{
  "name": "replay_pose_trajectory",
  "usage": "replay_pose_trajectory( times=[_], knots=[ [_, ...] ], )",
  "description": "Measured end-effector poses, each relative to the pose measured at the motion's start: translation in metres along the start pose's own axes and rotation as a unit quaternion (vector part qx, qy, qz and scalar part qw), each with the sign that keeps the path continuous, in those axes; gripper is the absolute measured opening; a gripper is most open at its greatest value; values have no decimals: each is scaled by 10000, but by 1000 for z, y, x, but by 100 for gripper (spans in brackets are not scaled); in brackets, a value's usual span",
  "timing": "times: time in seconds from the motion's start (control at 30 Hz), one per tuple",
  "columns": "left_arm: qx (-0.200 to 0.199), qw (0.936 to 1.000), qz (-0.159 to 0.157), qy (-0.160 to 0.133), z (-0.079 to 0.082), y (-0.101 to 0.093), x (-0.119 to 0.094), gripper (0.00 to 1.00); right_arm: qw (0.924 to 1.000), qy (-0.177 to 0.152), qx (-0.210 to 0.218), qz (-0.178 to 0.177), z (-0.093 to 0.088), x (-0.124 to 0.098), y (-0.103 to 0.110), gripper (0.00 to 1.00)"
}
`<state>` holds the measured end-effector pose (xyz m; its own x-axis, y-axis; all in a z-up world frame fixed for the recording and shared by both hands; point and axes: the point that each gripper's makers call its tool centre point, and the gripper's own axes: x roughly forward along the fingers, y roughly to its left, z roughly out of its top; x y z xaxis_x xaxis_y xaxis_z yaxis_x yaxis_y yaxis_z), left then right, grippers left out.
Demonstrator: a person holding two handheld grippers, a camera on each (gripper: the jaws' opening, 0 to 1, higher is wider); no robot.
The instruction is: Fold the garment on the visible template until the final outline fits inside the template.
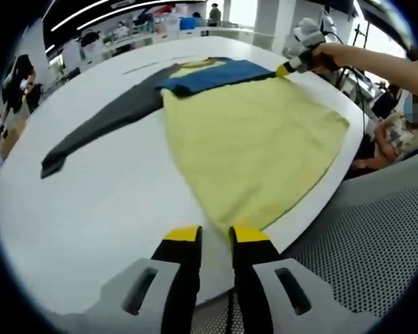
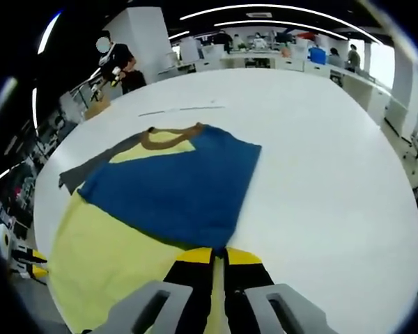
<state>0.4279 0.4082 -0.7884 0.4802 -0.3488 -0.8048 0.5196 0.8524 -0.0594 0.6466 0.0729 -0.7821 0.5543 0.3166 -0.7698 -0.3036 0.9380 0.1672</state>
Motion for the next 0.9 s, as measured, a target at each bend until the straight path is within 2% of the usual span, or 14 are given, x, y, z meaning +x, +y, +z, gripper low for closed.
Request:
replay_pose_trajectory(
  times=[0.43, 0.57, 0.9],
  knots=[
    [-140, 9999, -53, -18, 1, -2, 1, 11, 10000, 57, -3, -12, -1, 1, -7, 0],
    [-247, 9994, -231, -8, 2, -8, 3, 2, 10000, 74, 30, -11, -3, -1, -10, 0],
    [-42, 9998, -197, 12, 4, -7, 4, 1, 10000, 77, -15, -39, -2, -2, -18, 0]
  ],
)
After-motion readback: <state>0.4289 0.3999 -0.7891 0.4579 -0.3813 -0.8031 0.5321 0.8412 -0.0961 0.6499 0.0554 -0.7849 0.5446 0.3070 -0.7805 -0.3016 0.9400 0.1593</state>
